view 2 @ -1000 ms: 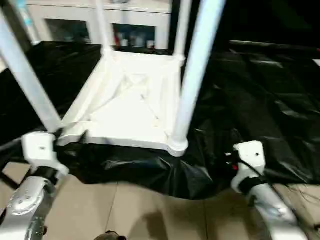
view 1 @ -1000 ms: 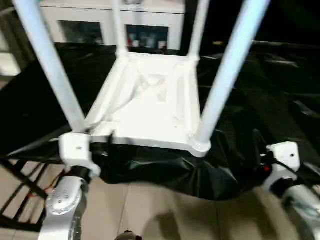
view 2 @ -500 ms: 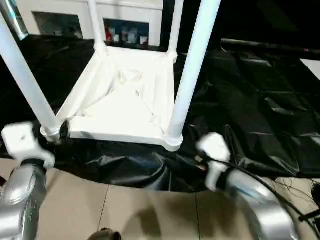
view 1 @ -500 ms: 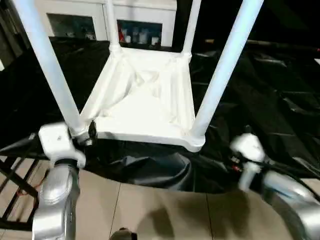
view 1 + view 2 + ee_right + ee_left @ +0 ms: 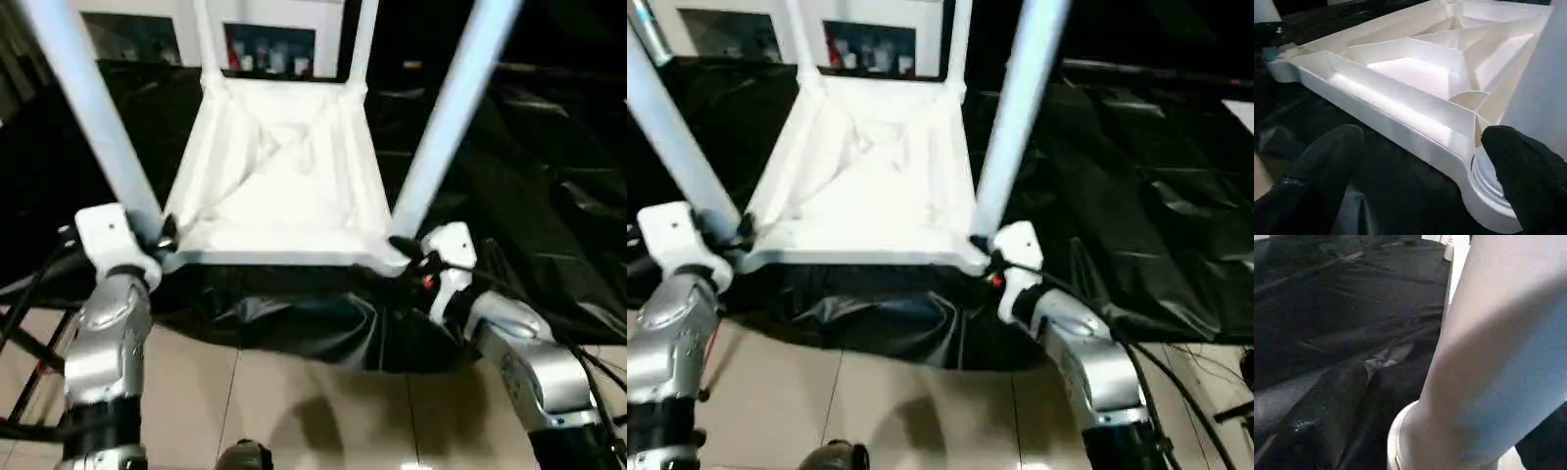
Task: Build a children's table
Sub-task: Rotate leg to tighten
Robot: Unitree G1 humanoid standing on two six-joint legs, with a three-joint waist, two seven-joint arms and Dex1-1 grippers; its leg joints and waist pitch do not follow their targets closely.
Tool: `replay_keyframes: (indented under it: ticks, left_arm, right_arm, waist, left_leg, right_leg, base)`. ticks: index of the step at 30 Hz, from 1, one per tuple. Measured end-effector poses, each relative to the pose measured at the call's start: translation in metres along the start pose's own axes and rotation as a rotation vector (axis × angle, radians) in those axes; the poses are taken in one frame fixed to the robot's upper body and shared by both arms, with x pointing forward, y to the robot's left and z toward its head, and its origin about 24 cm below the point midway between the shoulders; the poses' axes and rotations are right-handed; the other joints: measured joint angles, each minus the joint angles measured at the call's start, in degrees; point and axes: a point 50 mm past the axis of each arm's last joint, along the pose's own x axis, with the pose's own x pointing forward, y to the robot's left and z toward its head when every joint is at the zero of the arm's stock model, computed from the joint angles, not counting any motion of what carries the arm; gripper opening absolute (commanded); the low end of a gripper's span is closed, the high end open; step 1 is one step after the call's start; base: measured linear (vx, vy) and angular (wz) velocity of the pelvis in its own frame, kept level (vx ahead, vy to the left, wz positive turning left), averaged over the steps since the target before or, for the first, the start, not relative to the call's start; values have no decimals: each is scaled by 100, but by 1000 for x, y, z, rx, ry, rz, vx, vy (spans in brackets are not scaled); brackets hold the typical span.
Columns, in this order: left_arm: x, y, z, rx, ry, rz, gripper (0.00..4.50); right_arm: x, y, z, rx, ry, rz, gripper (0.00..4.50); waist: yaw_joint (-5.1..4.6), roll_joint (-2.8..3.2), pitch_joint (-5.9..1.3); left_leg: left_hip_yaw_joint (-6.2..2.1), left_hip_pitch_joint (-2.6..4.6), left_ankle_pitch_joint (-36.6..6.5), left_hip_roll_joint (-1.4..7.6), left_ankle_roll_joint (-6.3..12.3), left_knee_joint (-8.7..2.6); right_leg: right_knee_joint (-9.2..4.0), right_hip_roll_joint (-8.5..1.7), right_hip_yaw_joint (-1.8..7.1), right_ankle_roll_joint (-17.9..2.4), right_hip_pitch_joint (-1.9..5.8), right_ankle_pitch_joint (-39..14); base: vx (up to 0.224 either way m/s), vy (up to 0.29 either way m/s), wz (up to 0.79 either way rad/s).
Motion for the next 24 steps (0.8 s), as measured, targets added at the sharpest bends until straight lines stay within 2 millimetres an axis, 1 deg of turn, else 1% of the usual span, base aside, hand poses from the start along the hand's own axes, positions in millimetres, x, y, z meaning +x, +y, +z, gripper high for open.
replay_keyframes:
  ticks: [4, 7, 8, 10, 12, 15, 16, 17, 20, 21, 24]
  left_arm:
    - [-1, -7, -1, -35, -1, -23, 449]
    - [-4, -10, 1, -57, -17, -31, 449]
    - [-4, -13, 1, -68, -21, -38, 431]
    - [-5, -16, 0, -88, -17, -40, 431]
    - [-4, -17, -1, -117, -20, -42, 403]
    - [-2, -17, 4, -144, -47, -28, 390]
    - [-1, -17, 5, -150, -52, -26, 380]
    - [0, -17, 8, -160, -63, -24, 360]
    - [1, -17, 10, -171, -74, -24, 352]
    - [1, -17, 11, -177, -75, -24, 331]
    - [1, -18, 10, -200, -80, -28, 309]
  right_arm:
    - [-1, -7, 1, 4, -5, -39, 450]
    - [-2, -7, 0, 5, -2, -35, 450]
    - [-2, -6, 0, 3, -2, -24, 450]
    - [-2, -1, 0, -1, -5, 10, 450]
    - [1, 6, 1, 1, -10, 61, 450]
    - [3, 15, 3, 4, -18, 127, 450]
    - [3, 17, 4, 5, -24, 145, 450]
    - [4, 20, 5, 7, -29, 166, 450]
    - [4, 24, 2, 17, -20, 192, 450]
    - [4, 24, 1, 19, -19, 196, 450]
    - [6, 28, 0, 29, -18, 225, 450]
  waist:
    - [23, -9, 4]
    - [32, -18, 6]
    - [43, -18, 6]
    - [57, -22, 7]
    - [63, -36, 14]
    - [72, -55, 24]
    - [72, -67, 26]
    - [84, -83, 29]
    - [103, -109, 28]
    - [100, -121, 33]
    - [105, -160, 47]
  left_leg:
    - [28, -2, 45, 2, 13, -41]
    - [34, -2, 48, 9, 14, -46]
    - [38, -1, 48, 10, 14, -47]
    - [45, -1, 50, 12, 17, -48]
    - [56, -1, 55, 15, 26, -50]
    - [63, -2, 56, 17, 27, -52]
    - [68, 0, 56, 17, 27, -52]
    - [69, -1, 57, 18, 27, -52]
    - [76, -1, 59, 19, 31, -52]
    - [81, 1, 59, 19, 32, -53]
    - [83, 2, 59, 27, 31, -54]
  right_leg:
    - [0, -9, 4, -11, -34, 19]
    - [0, -8, 3, -11, -40, 23]
    - [0, -8, 4, -11, -42, 23]
    - [0, -8, 9, -11, -46, 23]
    - [0, -8, 12, -11, -49, 23]
    - [-2, -8, 17, -11, -51, 23]
    - [-2, -9, 20, -11, -51, 23]
    - [-3, -9, 20, -11, -52, 23]
    - [-5, -10, 26, -11, -55, 23]
    - [-5, -12, 26, -10, -56, 24]
    - [-4, -12, 17, -10, -57, 24]
  base:
    - [0, 0, 0]
    - [0, 0, 0]
    - [0, 0, 0]
    - [0, 0, 0]
    - [0, 0, 0]
    - [0, 0, 0]
    - [0, 0, 0]
    - [0, 0, 0]
    - [0, 0, 0]
    - [0, 0, 0]
    - [0, 0, 0]
